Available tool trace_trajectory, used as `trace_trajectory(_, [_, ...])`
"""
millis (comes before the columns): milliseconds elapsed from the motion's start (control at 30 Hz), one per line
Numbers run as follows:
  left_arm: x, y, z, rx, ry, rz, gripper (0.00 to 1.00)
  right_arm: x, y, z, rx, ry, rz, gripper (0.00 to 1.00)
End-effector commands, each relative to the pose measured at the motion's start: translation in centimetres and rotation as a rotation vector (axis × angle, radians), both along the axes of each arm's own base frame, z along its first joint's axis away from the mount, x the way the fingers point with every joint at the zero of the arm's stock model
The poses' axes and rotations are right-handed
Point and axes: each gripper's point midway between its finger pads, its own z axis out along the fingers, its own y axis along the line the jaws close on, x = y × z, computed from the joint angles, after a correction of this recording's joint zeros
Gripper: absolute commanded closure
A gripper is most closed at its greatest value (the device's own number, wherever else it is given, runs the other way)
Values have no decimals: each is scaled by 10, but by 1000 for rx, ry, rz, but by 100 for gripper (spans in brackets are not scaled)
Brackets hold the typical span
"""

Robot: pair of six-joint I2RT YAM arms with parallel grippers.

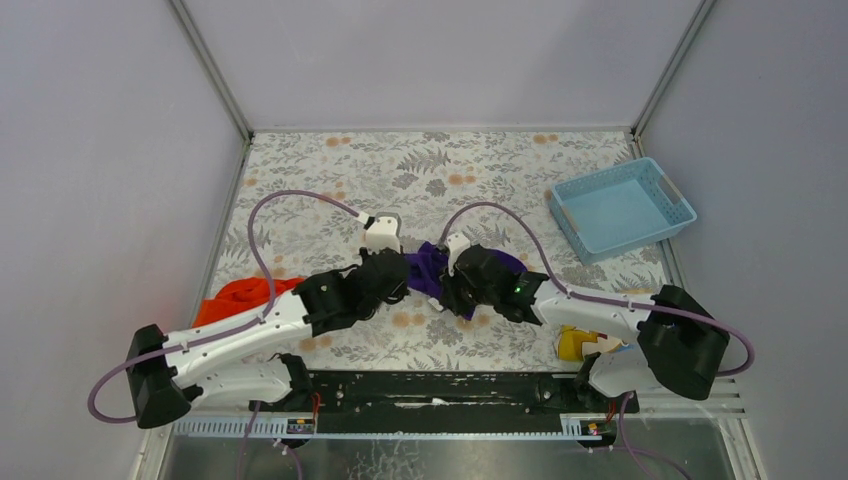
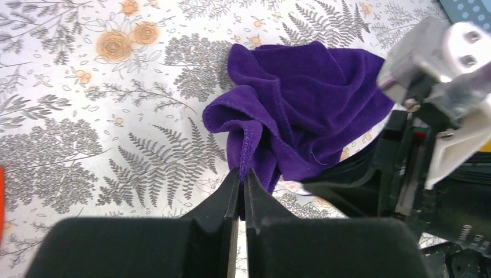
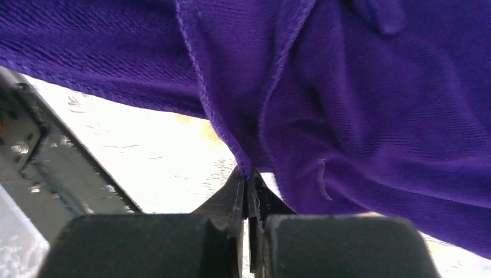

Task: Roll the towels
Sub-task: Flatten out the towel at the center of the board.

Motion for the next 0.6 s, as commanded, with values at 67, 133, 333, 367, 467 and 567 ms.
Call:
trace_trajectory(67, [18, 47, 32, 57, -93, 166, 100, 61, -27, 95, -122, -371, -128, 100])
trace_trajectory(133, [33, 66, 52, 63, -128, 222, 100, 84, -41, 135, -208, -507, -169, 100])
trace_trajectory(333, [65, 103, 143, 4, -269, 292, 100, 152, -97, 264, -364, -766, -398, 100])
trace_trajectory(367, [64, 105, 159, -11, -298, 288, 100, 158, -106, 291, -339, -802, -438, 100])
trace_trajectory(467, [60, 103, 200, -47, -368, 237, 100, 159, -117, 345, -291, -909, -478, 100])
trace_trajectory(567, [49, 102, 239, -100, -431, 171, 100, 148, -129, 391, -231, -980, -506, 100])
